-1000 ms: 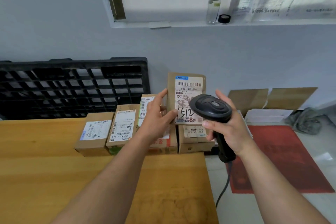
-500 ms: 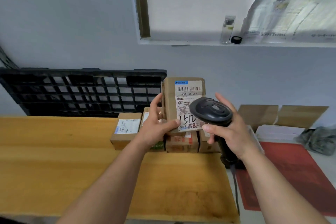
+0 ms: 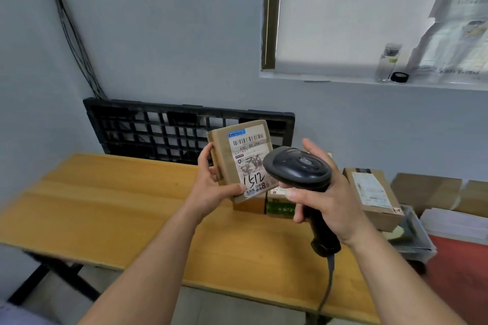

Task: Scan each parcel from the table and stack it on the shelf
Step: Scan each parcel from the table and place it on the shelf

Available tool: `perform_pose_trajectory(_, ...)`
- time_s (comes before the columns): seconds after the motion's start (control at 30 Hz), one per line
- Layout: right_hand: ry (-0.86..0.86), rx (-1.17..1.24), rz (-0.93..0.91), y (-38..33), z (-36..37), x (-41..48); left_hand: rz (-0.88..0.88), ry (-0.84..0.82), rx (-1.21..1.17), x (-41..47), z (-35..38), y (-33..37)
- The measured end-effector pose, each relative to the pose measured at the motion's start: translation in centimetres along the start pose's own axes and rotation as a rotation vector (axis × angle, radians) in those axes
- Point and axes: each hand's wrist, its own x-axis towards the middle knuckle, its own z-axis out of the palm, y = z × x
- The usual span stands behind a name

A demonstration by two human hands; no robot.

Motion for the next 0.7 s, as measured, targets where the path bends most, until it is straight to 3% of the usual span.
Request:
perform_pose_trajectory(0.33, -0.054, 0.124, -0.026, -2.7, 9.3, -0.8, 0.006, 0.091, 0.044, -1.7, -8.6, -3.2)
perform_pose_trajectory(0.7, -0.101, 0.116, 0.012, -2.7, 13.9, -1.3, 0.015, 0.171, 0.062, -4.6, -13.3, -4.1)
